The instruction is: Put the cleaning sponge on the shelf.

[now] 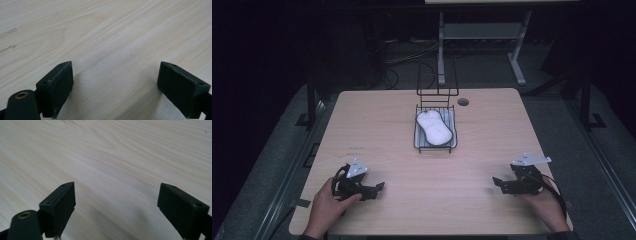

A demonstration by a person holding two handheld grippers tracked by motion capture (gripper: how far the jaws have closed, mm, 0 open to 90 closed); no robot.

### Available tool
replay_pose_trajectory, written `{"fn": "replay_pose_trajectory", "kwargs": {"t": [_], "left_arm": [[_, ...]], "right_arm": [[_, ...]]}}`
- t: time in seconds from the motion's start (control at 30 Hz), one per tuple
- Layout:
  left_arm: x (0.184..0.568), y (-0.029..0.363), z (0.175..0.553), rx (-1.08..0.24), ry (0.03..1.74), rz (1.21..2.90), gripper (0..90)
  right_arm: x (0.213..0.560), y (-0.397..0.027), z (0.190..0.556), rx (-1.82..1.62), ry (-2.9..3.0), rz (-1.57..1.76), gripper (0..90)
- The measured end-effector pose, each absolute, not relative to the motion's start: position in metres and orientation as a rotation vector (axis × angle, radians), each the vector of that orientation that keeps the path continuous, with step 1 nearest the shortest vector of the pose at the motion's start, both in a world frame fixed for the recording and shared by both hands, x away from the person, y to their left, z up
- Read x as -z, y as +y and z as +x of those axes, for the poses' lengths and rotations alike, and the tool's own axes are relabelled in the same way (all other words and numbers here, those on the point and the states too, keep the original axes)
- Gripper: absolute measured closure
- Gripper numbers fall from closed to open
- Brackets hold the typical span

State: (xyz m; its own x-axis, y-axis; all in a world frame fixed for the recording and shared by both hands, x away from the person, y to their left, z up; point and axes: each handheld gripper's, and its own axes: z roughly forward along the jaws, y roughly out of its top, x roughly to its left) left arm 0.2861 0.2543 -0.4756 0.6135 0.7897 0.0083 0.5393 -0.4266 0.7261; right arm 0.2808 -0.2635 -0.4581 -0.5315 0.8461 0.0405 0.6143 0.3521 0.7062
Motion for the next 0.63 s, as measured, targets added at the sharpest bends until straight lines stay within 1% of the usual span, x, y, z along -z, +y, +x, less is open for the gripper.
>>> {"fn": "replay_pose_trajectory", "kwargs": {"t": [0.3, 0.63], "left_arm": [[0.476, 0.254, 0.286, -0.459, 1.04, 2.136, 12.7], [0.476, 0.254, 0.286, -0.458, 1.041, 2.136, 12.7]], "right_arm": [[0.475, -0.277, 0.262, -0.959, 2.228, 1.324, 13.1], [0.482, -0.28, 0.26, -0.96, 2.215, 1.341, 10.4]]}}
